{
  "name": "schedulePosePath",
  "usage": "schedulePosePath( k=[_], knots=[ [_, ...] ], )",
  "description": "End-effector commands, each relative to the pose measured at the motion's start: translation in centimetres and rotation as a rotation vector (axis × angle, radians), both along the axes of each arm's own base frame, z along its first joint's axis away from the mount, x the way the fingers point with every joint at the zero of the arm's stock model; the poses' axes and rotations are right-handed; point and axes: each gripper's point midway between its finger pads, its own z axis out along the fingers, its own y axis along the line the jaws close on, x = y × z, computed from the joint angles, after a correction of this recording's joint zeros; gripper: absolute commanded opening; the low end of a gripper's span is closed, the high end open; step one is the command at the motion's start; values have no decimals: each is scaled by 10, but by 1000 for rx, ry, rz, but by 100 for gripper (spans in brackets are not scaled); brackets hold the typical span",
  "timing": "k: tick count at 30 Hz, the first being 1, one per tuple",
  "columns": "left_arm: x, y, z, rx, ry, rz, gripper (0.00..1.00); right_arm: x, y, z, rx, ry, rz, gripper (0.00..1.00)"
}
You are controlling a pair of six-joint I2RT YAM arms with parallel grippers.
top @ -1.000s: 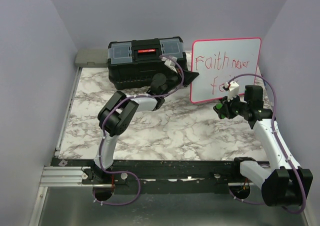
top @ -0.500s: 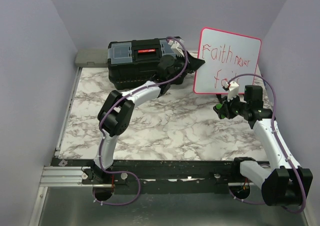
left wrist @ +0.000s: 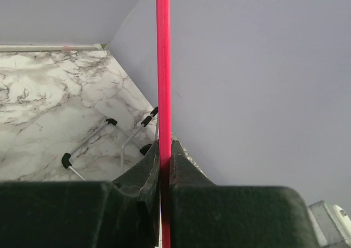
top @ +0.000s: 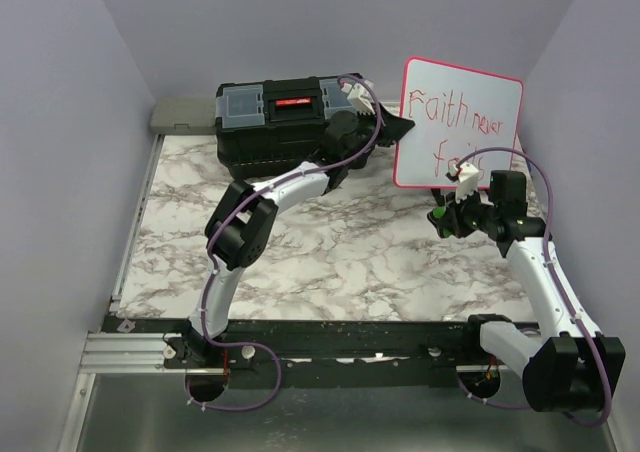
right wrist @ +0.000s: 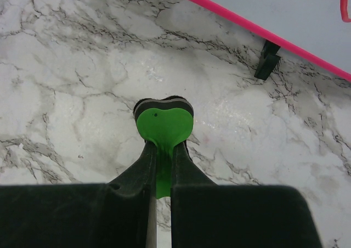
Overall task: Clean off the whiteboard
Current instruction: Pick up the whiteboard from the whiteboard stand.
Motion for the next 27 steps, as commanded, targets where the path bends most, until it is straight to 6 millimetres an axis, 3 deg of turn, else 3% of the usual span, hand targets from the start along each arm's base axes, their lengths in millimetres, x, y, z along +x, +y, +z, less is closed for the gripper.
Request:
schedulePosePath(
  k=[1, 12, 20, 27],
  knots=[
    [-17, 15, 63, -150, -180, 6, 0, 0, -1, -1, 4, -2, -1, 1],
    [-27, 34, 36, -161, -238, 77, 0, -1, 1, -3, 9, 7, 6, 1],
    [-19, 26, 45, -47, -376, 44, 0, -1, 1, -5, 9, 17, 9, 1],
    [-14, 25, 24, 43, -454, 26, 0, -1, 1, -8, 9, 28, 8, 1]
  ],
)
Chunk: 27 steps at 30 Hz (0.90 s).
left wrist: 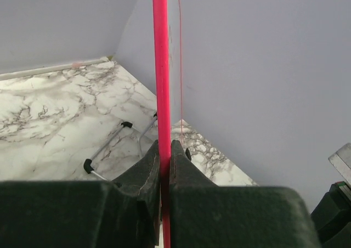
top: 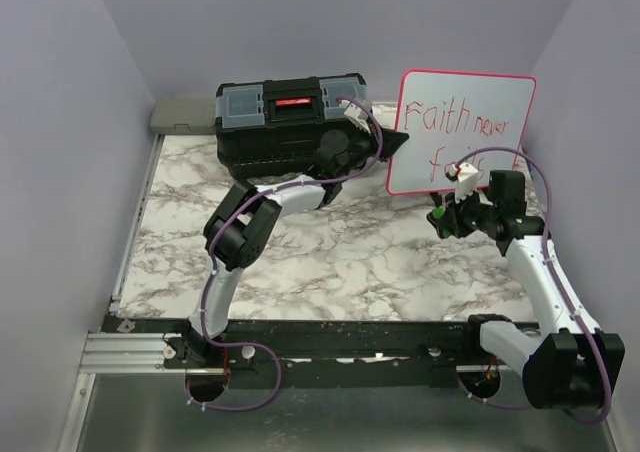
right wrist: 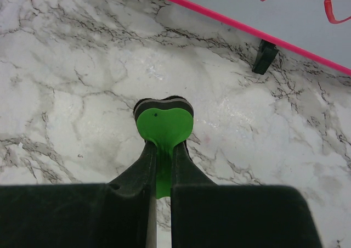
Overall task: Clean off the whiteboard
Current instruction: Pick up the whiteboard from the whiteboard stand.
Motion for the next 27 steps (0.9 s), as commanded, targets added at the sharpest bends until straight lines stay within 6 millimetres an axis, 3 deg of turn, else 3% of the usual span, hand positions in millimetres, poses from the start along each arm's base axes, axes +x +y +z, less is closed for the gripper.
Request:
schedulePosePath(
  k=[1, 8, 15, 21, 23, 25, 27],
  knots=[
    [1, 13, 48, -9, -237, 21, 0, -2, 1, -5, 9, 17, 8, 1],
    [-1, 18, 37, -39, -226, 29, 0, -1, 1, -6, 11, 21, 11, 1],
    [-5, 13, 45, -49, -254, 9, 0, -2, 1, -6, 9, 20, 10, 1],
    [-9, 0, 37, -38, -229, -27, 16, -2, 1, -4, 9, 13, 10, 1],
    [-11, -5, 32, -30, -222, -44, 17, -2, 1, -3, 9, 10, 10, 1],
    [-12, -8, 30, -29, -220, -60, 16, -2, 1, -3, 8, 9, 10, 1],
    [-14, -12, 29, -27, -213, -76, 0, -2, 1, -3, 8, 8, 11, 1]
  ],
)
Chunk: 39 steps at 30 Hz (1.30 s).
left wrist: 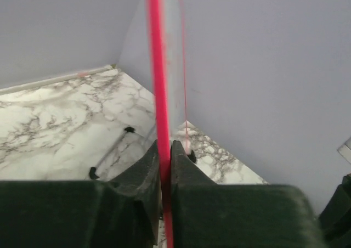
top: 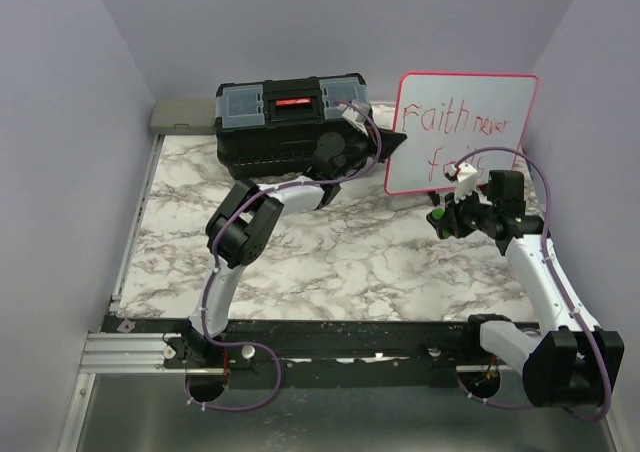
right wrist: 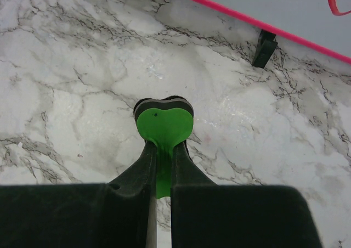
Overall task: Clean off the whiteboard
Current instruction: Pick up the whiteboard from the whiteboard stand.
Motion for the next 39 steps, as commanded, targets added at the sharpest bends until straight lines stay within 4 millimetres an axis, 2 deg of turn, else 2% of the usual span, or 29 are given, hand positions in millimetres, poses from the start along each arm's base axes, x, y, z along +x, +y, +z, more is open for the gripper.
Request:
schedulePosePath(
  k=[1, 7, 10, 12, 15, 21, 27, 30, 33, 39],
  knots=[
    [-12, -13, 31, -33, -121, -58, 0, -2, 1, 0, 8, -3, 11, 1],
    [-16, -15, 26, -16, -118, -71, 0, -2, 1, 1, 7, -5, 9, 1],
    [-17, -8, 25, -16, -116, -40, 0, -2, 1, 0, 7, -5, 8, 1],
    [-16, -1, 31, -38, -107, -1, 0, -2, 1, 2, 8, -9, 7, 1],
    [-13, 4, 58, -72, -98, 25, 0, -2, 2, 6, 15, -20, 9, 1],
    [-3, -8, 115, -119, 5, 0, 0, 4, -2, 26, 28, -73, -17, 1],
    [8, -22, 148, -212, 125, -15, 0, 5, -15, 54, 27, -94, -45, 1],
    [16, -29, 155, -228, 156, -7, 0, 3, -20, 55, 27, -93, -62, 1],
    [20, -39, 148, -219, 184, -9, 0, -1, -21, 53, 42, -85, -77, 1],
    [17, -54, 134, -241, 231, -35, 0, -7, -23, 59, 49, -97, -95, 1]
  ],
)
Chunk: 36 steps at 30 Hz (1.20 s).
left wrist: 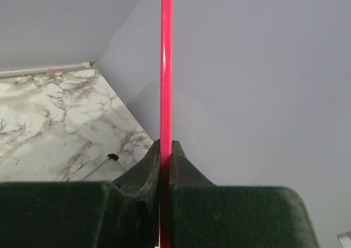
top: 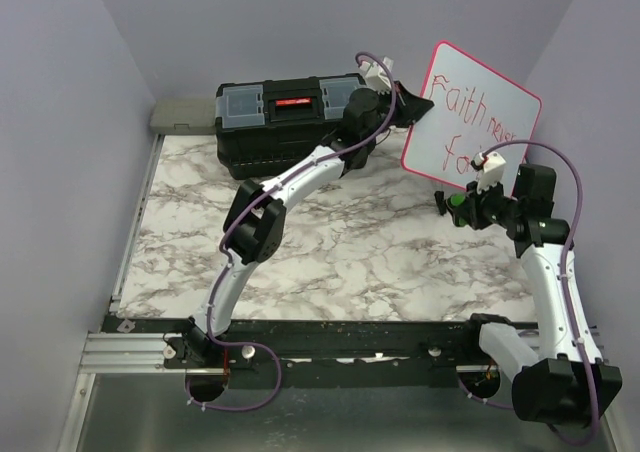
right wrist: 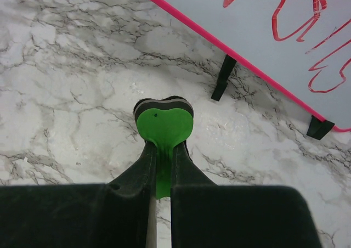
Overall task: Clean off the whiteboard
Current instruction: Pick up the whiteboard from the whiteboard stand, then hold the whiteboard at the whiteboard stand.
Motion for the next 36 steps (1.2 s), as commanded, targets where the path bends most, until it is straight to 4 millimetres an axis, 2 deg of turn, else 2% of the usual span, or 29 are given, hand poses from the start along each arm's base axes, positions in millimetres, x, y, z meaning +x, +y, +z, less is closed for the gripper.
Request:
schedulePosePath(
  k=[1, 4, 9, 14, 17, 20, 26, 36],
  knots=[
    [-17, -10, 57, -178, -51, -28, 0, -10, 3, 4, 30, 13, 2, 1],
    [-22, -11, 56, -162, -52, -39, 0, -11, 4, 3, 34, 22, 4, 1],
    [-28, 5, 43, -143, -36, -2, 0, -13, 7, -3, 52, 38, 16, 1],
    [-32, 30, 37, -167, -29, 95, 0, -14, 9, -9, 75, 52, 27, 1],
    [-33, 49, 26, -202, -19, 174, 0, -14, 10, -11, 84, 58, 30, 1],
    [-39, 66, 28, -263, -73, 222, 0, -14, 11, -15, 93, 69, 34, 1],
    [-51, 85, 2, -263, -145, 269, 0, -15, 12, -25, 109, 93, 45, 1],
    [-85, 86, -49, -164, -202, 242, 0, -12, 12, -32, 107, 111, 55, 1]
  ],
)
